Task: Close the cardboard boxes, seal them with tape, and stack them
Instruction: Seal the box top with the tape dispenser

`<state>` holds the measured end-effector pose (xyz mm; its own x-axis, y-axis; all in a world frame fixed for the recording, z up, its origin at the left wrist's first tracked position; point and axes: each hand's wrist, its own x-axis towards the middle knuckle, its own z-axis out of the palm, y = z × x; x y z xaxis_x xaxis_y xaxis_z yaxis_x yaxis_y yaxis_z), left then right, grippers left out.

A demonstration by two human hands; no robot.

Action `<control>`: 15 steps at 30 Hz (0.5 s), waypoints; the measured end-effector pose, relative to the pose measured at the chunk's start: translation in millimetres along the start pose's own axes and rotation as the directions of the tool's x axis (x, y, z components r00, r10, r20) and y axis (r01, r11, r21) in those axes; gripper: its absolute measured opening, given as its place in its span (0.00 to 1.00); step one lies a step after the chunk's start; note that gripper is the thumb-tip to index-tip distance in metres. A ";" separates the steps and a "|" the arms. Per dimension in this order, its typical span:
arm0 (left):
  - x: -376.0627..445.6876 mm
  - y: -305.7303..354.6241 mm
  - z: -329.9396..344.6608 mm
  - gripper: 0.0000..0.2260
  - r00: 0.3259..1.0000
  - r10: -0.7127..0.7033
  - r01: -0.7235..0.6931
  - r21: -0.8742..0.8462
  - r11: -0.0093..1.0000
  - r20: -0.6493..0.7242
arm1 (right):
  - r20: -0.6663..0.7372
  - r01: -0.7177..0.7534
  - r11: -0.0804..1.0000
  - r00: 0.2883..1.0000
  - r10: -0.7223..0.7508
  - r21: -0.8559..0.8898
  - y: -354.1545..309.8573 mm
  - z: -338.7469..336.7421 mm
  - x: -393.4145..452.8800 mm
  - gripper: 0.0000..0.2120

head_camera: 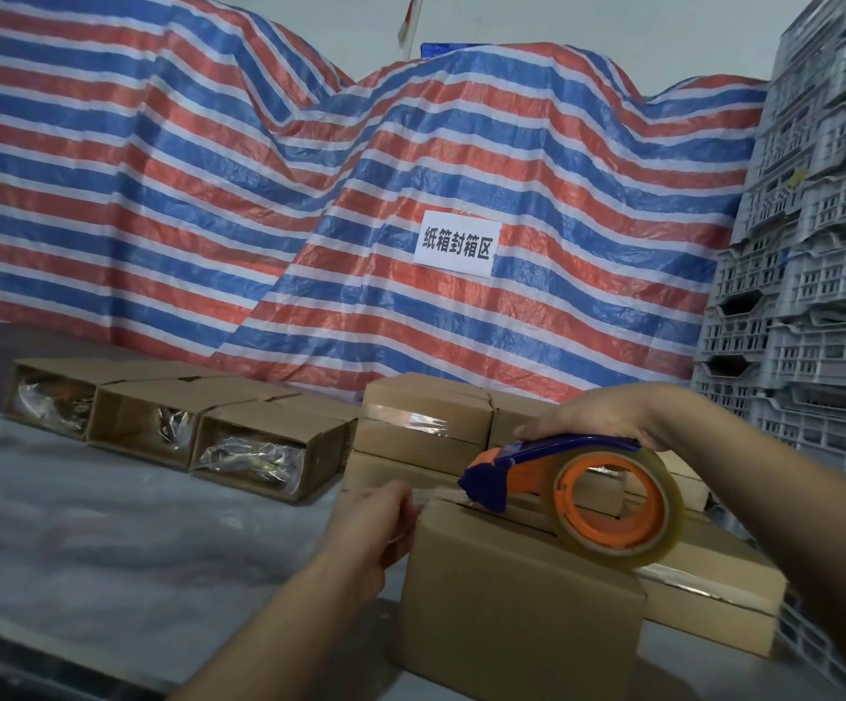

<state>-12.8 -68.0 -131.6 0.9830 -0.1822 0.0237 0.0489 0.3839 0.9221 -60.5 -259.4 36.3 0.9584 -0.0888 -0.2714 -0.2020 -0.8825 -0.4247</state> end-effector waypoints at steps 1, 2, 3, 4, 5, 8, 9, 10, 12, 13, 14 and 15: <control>-0.1 -1.9 -0.2 0.06 1.000 -0.003 0.003 -0.001 1.000 -0.003 | -0.006 -0.001 1.000 1.000 0.001 -0.019 -1.0 0.0 1.4 0.15; -1.0 -3.4 -0.1 0.05 1.000 -0.009 0.009 0.005 1.000 -0.009 | -0.013 -0.005 1.000 1.000 0.005 -0.024 -1.2 -0.1 3.0 0.15; -0.8 -6.4 -0.1 0.04 1.000 -0.011 0.012 0.016 1.000 -0.015 | -0.020 -0.012 1.000 1.000 0.011 -0.025 -1.4 0.1 4.2 0.15; -1.5 -8.8 0.5 0.03 1.000 -0.017 0.018 0.035 0.999 -0.021 | -0.025 -0.013 0.999 1.000 0.012 -0.032 -1.0 0.4 5.5 0.15; -0.8 -11.7 1.0 0.04 0.999 -0.019 0.020 0.065 0.998 -0.027 | -0.029 -0.010 0.999 1.000 0.008 -0.045 -0.5 0.7 6.1 0.16; 1.3 -16.0 1.4 0.07 0.999 -0.015 0.023 0.245 0.969 -0.033 | -0.047 0.007 0.998 0.999 -0.010 -0.063 1.7 1.4 9.1 0.17; 1.9 -16.2 1.1 0.08 1.000 -0.017 0.023 0.290 0.957 -0.025 | -0.055 0.019 0.997 0.998 -0.023 -0.078 2.1 1.8 9.8 0.17; 2.4 -16.2 0.6 0.08 1.000 -0.027 0.029 0.322 0.946 -0.010 | -0.066 0.037 0.992 0.997 -0.045 -0.120 2.4 2.1 10.1 0.15; 2.6 -15.5 0.3 0.11 0.998 -0.069 0.062 0.353 0.934 0.007 | -0.079 0.079 0.976 0.992 -0.097 -0.203 2.3 2.8 9.3 0.13; 3.0 -15.5 0.0 0.13 0.995 -0.097 0.089 0.355 0.931 0.007 | -0.074 0.096 0.974 0.991 -0.113 -0.205 1.8 3.3 8.8 0.11; 3.5 -15.1 0.1 0.15 0.992 -0.123 0.113 0.355 0.928 0.005 | -0.063 0.101 0.977 0.991 -0.114 -0.186 1.4 3.4 8.5 0.11; 4.6 -15.0 -0.6 0.16 0.990 -0.138 0.127 0.364 0.923 0.004 | -0.054 0.099 0.980 0.992 -0.110 -0.175 0.7 3.5 7.9 0.11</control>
<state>-8.9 -74.0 -145.6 0.9661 -0.2373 -0.1020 0.1053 0.0015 0.9944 -53.8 -259.1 30.8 0.9842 -0.0160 -0.1761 -0.0677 -0.9541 -0.2918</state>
